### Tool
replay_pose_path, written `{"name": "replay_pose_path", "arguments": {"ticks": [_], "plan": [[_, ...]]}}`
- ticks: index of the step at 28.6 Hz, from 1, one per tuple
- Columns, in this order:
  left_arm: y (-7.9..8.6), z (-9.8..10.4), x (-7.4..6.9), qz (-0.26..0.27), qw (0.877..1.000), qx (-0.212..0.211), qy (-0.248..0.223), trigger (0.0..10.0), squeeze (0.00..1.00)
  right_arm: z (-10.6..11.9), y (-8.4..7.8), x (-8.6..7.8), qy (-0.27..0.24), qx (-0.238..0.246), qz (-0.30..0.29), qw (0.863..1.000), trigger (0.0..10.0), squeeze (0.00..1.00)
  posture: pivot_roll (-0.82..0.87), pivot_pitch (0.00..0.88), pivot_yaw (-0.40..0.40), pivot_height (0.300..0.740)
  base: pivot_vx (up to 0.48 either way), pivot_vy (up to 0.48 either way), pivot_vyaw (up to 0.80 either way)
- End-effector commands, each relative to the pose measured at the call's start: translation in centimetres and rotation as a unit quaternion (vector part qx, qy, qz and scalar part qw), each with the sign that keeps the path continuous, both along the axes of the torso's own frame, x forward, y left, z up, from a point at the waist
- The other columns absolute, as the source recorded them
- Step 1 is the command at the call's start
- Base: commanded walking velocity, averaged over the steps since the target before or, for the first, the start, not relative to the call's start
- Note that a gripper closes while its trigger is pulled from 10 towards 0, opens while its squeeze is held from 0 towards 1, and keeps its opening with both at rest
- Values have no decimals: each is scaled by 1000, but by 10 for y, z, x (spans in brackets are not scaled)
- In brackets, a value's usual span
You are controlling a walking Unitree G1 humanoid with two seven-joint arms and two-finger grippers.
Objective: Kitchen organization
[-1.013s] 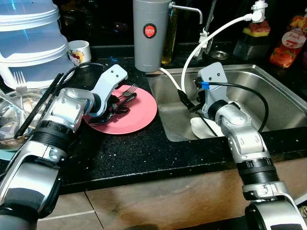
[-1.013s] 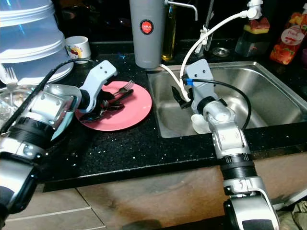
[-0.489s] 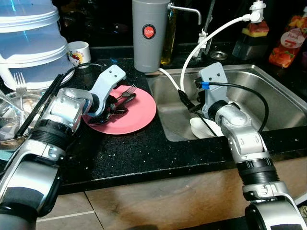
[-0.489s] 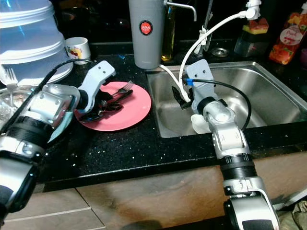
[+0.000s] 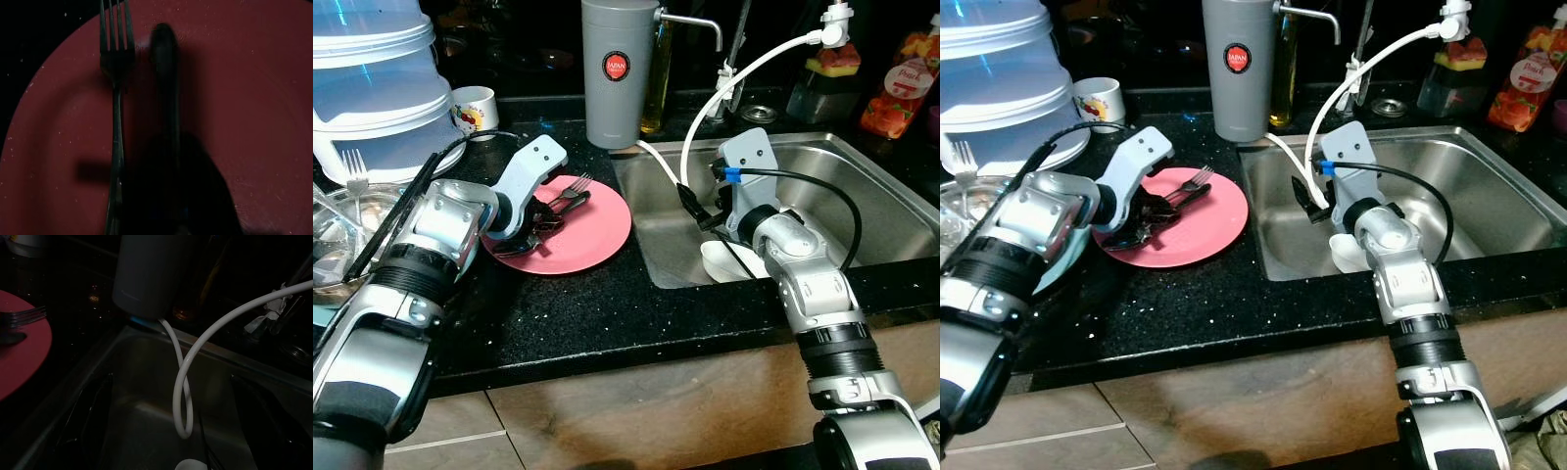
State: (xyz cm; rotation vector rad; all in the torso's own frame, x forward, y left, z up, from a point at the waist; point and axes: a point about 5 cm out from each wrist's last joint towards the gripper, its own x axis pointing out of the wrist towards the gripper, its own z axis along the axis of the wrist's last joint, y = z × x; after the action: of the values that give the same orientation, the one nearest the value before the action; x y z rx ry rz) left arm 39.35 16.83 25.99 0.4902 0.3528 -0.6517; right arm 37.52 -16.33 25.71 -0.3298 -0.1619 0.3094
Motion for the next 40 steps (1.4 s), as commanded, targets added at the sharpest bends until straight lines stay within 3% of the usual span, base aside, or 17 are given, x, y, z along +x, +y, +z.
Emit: {"name": "replay_pose_path", "arguments": {"ticks": [1, 9, 14, 22, 23, 25, 27, 29, 32, 33, 34, 35, 36, 37, 38, 39, 40], "plan": [[9, -14, -1, 16, 999, 20, 28, 0, 0, 1, -2, 1, 3, 3, -3, 1000, 10000, 0, 44, 97, 2, 740, 0, 0, 0], [9, -12, 1, 18, 999, 24, 9, 0, 0, 0, -3, 0, 5, 3, -4, 1000, 10000, 0, 45, 94, 0, 740, 0, 0, 0], [7, 5, 4, 28, 999, -4, -36, 0, 0, 0, -2, 0, 4, 4, -3, 1000, 10000, 0, 45, 95, -2, 740, 0, 0, 0], [-6, 60, -2, 6, 990, -103, -101, 0, 0, 4, -2, 1, -1, 5, -3, 1000, 10000, 0, 46, 92, -5, 740, 0, 0, 0], [-10, 74, -6, -9, 985, -133, -112, 0, 0, 5, -1, 1, -2, 6, -3, 1000, 10000, 0, 46, 92, -7, 740, 0, 0, 0], [-12, 79, -7, -14, 983, -143, -115, 0, 0, 5, -1, 1, -2, 6, -2, 1000, 10000, 0, 46, 92, -7, 740, 0, 0, 0], [-16, 89, -11, -30, 975, -183, -125, 0, 0, 7, 0, 1, -5, 8, -1, 1000, 10000, 0, 46, 92, -7, 740, 0, 0, 0], [-22, 104, -17, -65, 947, -281, -143, 0, 0, 14, 4, 1, -14, 28, 3, 999, 10000, 0, 46, 88, -12, 740, 0, 0, 0], [-23, 108, -21, -80, 921, -359, -132, 0, 0, 21, 10, 1, -25, 73, 10, 997, 10000, 0, 45, 87, -13, 740, 0, 0, 0], [-23, 108, -21, -80, 921, -359, -132, 0, 0, 21, 10, 1, -25, 73, 10, 997, 10000, 0, 45, 87, -13, 740, 0, 0, 0], [-22, 109, -25, -90, 895, -416, -136, 0, 0, 31, 18, -1, -45, 147, 26, 988, 10000, 0, 45, 87, -13, 740, 0, 0, 0], [-22, 112, -28, -101, 877, -446, -149, 0, 0, 35, 21, -3, -51, 182, 36, 981, 10000, 0, 49, 85, -15, 740, 0, 0, 0], [-22, 112, -28, -101, 877, -446, -149, 0, 0, 35, 21, -3, -51, 182, 36, 981, 10000, 0, 49, 85, -15, 740, 0, 0, 0], [-21, 113, -31, -107, 865, -464, -158, 0, 0, 38, 24, -4, -54, 202, 42, 977, 10000, 0, 49, 85, -15, 740, 0, 0, 0], [-19, 117, -35, -114, 842, -497, -175, 0, 0, 40, 27, -6, -54, 224, 51, 972, 10000, 655, 49, 84, -17, 740, 0, 0, 0], [-17, 120, -40, -116, 817, -531, -190, 0, 0, 40, 29, -7, -52, 245, 59, 966, 10000, 1000, 50, 82, -18, 740, 0, 0, 0], [-14, 123, -43, -112, 792, -565, -201, 0, 0, 38, 32, -8, -47, 259, 67, 962, 10000, 1000, 50, 82, -18, 740, 0, 0, 0]]}}
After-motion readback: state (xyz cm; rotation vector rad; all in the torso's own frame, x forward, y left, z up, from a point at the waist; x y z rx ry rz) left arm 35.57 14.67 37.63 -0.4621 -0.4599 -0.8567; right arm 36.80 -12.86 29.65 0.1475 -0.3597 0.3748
